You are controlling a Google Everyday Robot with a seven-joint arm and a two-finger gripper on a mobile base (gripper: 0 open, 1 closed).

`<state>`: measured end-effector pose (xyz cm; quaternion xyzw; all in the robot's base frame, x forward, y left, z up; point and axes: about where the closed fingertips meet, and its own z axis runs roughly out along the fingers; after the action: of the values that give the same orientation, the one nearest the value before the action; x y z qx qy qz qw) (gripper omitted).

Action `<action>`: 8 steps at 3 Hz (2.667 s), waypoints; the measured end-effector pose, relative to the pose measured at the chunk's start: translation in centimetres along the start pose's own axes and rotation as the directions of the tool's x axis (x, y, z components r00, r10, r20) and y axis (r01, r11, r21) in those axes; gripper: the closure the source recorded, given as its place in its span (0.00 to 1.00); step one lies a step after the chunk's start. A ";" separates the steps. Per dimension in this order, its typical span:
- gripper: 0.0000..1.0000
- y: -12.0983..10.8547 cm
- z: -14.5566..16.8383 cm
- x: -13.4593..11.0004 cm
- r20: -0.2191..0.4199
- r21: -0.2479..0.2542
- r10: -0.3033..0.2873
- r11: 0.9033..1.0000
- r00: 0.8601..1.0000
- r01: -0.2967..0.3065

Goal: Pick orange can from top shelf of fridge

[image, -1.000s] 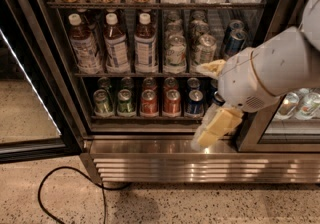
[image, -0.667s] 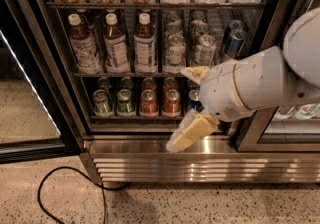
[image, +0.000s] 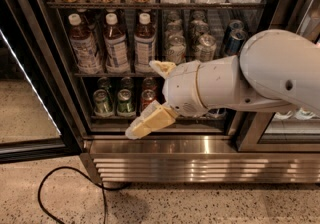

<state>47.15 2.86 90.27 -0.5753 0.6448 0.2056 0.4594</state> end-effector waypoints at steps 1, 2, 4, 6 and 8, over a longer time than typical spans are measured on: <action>0.00 -0.6 1.8 -2.5 0.058 0.031 -0.031 0.999 0.998 0.029; 0.00 -0.6 1.8 -2.5 0.058 0.031 -0.031 0.999 0.998 0.029; 0.00 0.1 3.1 -3.0 0.084 0.156 0.026 0.987 0.996 -0.039; 0.00 -5.3 4.3 -4.6 0.124 0.399 0.046 0.912 0.991 -0.092; 0.00 -9.9 6.1 -8.5 0.230 0.468 -0.039 0.881 0.972 -0.075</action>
Offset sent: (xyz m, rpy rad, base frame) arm 0.0071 0.0204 0.0098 0.0358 -0.0397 0.0059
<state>57.82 9.84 96.91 -0.4114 0.6225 0.1122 0.6563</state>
